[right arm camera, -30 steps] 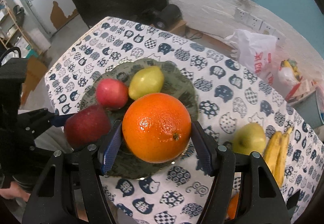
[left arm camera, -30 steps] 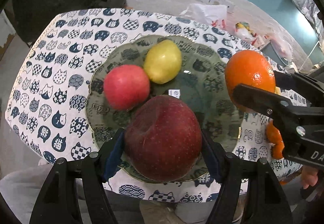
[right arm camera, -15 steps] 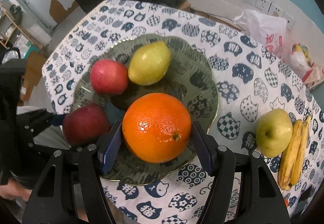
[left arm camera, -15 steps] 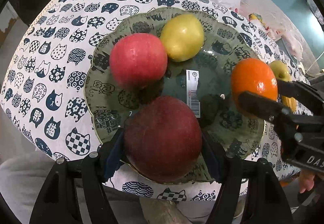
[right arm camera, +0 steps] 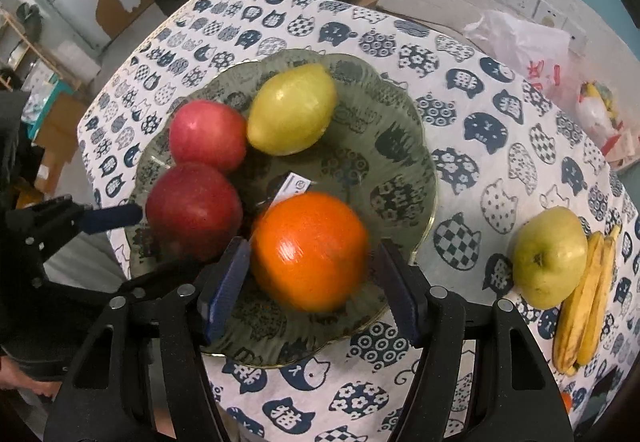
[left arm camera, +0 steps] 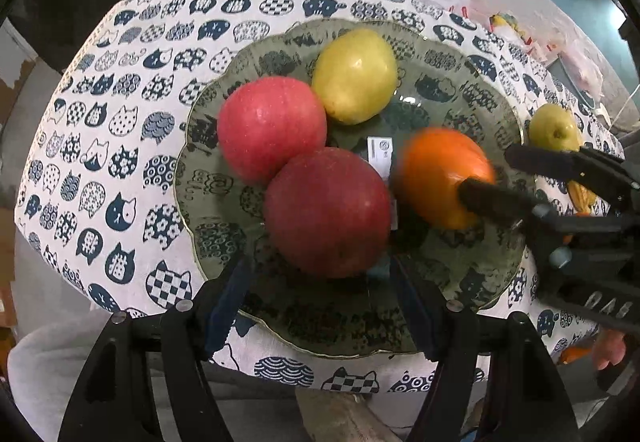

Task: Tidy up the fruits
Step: 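Open the left tool on the plate while the right tool releases the orange beside the apple, then withdraw both open tools from the plate toward the remaining fruit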

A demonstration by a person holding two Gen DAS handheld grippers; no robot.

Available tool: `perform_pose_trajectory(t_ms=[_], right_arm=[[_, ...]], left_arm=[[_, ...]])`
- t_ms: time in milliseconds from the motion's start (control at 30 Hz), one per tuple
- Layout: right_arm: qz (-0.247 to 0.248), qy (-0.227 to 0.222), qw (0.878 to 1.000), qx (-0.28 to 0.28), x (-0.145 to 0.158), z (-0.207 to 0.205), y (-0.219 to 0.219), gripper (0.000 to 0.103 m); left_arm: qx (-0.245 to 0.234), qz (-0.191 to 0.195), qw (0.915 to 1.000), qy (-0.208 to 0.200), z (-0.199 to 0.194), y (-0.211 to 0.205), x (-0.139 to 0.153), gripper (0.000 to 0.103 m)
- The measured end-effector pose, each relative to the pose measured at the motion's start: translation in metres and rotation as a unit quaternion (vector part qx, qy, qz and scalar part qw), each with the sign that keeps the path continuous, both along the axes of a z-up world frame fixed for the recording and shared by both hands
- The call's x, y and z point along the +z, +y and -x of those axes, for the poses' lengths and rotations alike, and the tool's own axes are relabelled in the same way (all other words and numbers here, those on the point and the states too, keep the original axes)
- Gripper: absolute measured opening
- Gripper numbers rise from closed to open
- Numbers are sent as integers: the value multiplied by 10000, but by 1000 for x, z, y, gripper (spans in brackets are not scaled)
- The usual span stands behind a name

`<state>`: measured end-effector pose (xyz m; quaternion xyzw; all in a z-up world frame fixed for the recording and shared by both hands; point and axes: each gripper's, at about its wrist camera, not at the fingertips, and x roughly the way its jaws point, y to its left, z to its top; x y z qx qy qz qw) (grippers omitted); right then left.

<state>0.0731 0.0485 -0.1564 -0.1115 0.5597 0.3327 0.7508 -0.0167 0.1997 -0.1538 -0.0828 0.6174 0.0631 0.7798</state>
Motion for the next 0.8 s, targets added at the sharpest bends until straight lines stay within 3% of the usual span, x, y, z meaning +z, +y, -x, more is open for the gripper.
perform_pose_trajectory(t_ms=[433, 800], right_arm=[[-55, 10, 10000, 18, 1, -2, -2, 62], [-92, -252, 9996, -66, 18, 1, -10, 64]], left_arm=[[88, -45, 9999, 25, 4, 4, 1, 75], [-117, -437, 9988, -193, 3, -8, 19, 75]])
